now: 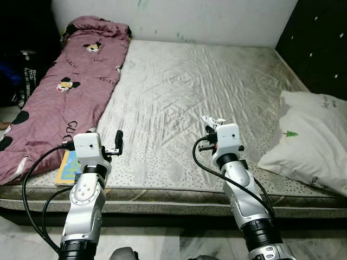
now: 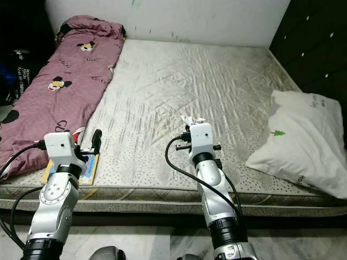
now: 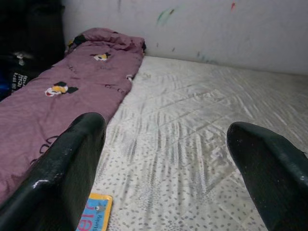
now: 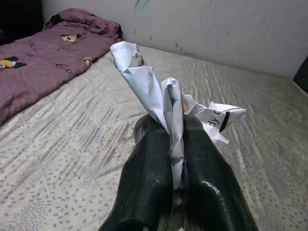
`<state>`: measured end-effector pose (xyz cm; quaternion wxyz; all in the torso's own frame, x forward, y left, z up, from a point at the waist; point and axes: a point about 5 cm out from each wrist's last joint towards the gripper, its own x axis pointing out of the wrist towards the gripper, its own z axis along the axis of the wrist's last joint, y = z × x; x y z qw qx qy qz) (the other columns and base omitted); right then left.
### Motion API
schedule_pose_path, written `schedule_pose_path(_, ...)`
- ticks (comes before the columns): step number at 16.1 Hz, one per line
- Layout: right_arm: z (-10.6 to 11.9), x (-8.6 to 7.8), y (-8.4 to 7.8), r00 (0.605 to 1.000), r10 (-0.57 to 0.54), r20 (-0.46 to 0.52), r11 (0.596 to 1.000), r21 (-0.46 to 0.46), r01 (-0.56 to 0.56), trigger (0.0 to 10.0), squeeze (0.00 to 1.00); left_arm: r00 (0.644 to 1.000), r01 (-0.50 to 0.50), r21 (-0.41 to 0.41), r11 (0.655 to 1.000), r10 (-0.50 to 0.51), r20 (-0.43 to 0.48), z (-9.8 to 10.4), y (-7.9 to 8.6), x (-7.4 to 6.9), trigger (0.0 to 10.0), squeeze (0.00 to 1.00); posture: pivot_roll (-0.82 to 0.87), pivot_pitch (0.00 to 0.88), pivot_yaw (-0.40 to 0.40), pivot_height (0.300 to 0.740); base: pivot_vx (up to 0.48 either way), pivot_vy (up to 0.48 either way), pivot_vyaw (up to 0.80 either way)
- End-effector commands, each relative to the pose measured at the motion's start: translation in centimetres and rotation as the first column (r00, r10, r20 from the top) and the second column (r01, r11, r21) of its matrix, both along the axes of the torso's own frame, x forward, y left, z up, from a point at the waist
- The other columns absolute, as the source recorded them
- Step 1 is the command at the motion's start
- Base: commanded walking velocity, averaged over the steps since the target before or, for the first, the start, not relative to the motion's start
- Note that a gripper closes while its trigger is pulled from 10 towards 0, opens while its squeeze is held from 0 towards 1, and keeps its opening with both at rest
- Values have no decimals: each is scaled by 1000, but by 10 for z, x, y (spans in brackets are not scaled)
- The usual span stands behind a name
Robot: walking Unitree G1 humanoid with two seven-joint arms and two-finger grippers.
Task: Clean up the room
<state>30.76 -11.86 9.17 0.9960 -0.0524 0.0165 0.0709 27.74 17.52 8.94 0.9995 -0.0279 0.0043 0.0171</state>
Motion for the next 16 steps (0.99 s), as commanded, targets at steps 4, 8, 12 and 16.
schedule_pose_path(4,5,2,-2,1000,-17,17,1000,18,16,10000,0,1000,11,-18,1000,-11,5,2,0,1,10000,0,82,0,-47,740,0,0,-400)
schedule_pose_path(8,5,3,-2,1000,-8,17,1000,19,8,10000,0,1000,13,-23,1000,-12,2,1,0,1,10000,0,82,0,-47,740,0,0,-336)
schedule_pose_path(12,5,3,-2,1000,-8,14,1000,21,7,10000,0,1000,16,-26,1000,-16,0,1,-1,1,10000,0,83,0,-49,740,0,283,0)
schedule_pose_path(16,5,3,-2,1000,-8,9,1000,23,8,10000,0,1000,20,-27,999,-20,-2,1,-2,2,10000,0,84,0,-50,740,0,442,0)
